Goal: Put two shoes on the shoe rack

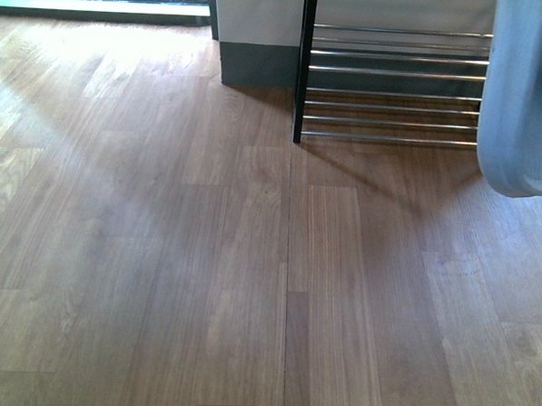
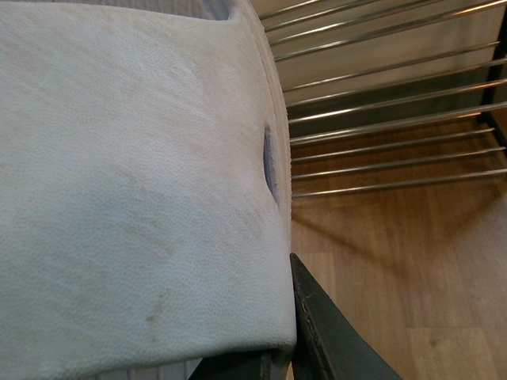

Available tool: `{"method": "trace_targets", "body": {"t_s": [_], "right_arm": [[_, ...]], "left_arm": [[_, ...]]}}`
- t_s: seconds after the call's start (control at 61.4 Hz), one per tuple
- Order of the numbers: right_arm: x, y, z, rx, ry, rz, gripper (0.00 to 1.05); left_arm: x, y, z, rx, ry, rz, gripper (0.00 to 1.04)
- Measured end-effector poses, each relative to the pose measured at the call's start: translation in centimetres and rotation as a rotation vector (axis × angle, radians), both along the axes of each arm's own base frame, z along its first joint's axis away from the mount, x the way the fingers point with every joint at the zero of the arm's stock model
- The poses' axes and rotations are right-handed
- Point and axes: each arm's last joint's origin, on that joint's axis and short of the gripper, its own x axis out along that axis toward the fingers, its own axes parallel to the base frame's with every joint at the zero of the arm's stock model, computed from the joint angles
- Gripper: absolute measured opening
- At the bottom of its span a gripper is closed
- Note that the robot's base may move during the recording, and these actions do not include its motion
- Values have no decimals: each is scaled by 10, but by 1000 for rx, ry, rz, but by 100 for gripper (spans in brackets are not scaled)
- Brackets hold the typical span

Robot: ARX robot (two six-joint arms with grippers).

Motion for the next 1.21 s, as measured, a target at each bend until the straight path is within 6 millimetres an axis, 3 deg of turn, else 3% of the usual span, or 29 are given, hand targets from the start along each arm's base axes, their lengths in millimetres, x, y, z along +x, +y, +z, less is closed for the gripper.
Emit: {"method": "trace_targets", "body": {"t_s": [1.205], "right_arm": [[0, -1, 0, 0, 0, -5, 1]], "left_arm": [[0, 0, 0, 1, 0, 1, 2]]}}
